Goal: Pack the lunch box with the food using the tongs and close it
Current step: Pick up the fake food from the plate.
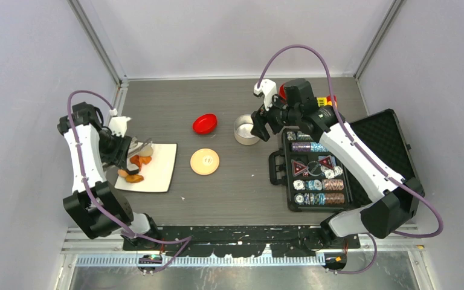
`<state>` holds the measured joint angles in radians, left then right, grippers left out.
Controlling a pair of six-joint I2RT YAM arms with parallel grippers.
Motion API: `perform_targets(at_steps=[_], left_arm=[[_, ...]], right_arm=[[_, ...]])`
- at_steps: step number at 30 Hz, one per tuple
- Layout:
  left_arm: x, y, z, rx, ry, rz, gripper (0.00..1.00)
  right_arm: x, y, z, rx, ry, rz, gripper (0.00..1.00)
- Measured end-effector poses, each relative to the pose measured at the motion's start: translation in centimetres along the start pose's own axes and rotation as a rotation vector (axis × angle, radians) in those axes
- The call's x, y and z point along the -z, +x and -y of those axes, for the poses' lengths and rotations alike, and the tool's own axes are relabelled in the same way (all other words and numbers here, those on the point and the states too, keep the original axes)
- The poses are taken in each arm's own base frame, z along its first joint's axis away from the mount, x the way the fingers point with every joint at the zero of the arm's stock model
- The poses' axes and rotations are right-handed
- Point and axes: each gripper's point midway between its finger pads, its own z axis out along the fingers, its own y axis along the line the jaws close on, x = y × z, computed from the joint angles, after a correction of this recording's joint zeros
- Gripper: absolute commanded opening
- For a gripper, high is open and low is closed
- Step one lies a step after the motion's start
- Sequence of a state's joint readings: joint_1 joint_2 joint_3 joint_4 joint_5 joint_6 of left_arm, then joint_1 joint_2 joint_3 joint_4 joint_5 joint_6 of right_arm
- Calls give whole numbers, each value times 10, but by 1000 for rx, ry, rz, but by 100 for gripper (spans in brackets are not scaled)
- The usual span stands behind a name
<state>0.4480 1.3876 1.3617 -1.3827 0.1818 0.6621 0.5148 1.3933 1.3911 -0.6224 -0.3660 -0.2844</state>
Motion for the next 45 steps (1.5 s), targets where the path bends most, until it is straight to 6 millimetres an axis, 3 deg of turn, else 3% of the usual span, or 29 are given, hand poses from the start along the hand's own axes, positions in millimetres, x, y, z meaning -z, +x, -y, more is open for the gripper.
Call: perform_targets(at_steps=[7,17,35,45], left_arm=[[-2,-13,-21,22,-48,-11,50],[-15,-16,-35,-6,-34,-73,50],[-23,-17,-25,-88,-6,-155,50],[-22,-17,-28,-133,-31,-178,33]], right_arm=[[7,1,-2,0,4,-3,80],[12,7,-1,27,3,-26,80],[15,9,7,53,17,-29,80],[15,8,7,50,9,-25,80]])
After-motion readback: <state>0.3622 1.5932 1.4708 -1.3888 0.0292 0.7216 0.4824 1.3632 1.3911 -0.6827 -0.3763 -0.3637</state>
